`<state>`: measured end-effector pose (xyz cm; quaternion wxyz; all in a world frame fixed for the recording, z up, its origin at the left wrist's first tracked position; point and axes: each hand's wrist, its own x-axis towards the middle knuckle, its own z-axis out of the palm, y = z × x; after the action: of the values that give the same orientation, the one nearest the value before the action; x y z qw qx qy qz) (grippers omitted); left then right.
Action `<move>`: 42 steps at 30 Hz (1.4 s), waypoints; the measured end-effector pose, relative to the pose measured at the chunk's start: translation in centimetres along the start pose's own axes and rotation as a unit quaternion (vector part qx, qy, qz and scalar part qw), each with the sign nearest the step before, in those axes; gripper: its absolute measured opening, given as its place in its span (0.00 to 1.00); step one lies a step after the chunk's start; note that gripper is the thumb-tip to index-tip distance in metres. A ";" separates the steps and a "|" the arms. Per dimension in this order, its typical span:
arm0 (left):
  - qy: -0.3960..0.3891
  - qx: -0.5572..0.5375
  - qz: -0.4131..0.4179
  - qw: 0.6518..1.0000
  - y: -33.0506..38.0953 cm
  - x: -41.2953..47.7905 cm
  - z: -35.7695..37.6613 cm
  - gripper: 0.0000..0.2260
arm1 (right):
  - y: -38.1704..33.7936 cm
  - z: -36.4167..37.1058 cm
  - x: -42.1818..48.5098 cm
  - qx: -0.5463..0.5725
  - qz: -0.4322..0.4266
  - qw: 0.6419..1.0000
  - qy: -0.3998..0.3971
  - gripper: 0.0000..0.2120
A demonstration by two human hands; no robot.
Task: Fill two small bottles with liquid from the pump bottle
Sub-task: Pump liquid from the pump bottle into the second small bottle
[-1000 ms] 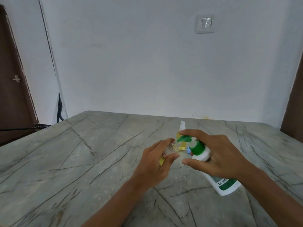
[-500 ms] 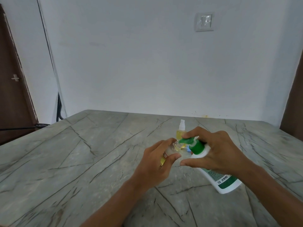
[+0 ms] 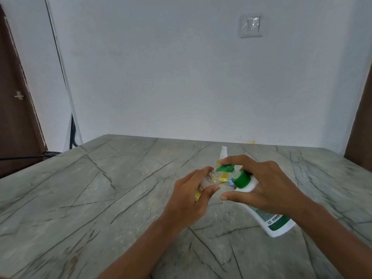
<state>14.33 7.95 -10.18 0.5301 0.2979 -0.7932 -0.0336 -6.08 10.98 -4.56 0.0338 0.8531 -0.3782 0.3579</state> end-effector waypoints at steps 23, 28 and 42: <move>0.008 -0.005 0.003 1.000 0.2 0.1 0.2 0.20 | 0.4 0.1 -0.3 -0.026 -0.023 0.999 -0.007 0.33; 0.013 -0.002 0.008 1.000 0.2 0.1 0.2 0.20 | 0.7 0.2 -0.1 -0.008 -0.008 1.000 -0.009 0.38; -0.005 -0.001 0.018 1.000 0.2 -0.1 0.2 0.20 | 1.0 0.3 -0.1 0.004 -0.022 1.000 0.016 0.29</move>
<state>14.12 8.14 -10.26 0.5270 0.2831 -0.8009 -0.0262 -6.58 10.26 -5.09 0.0440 0.8555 -0.3573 0.3721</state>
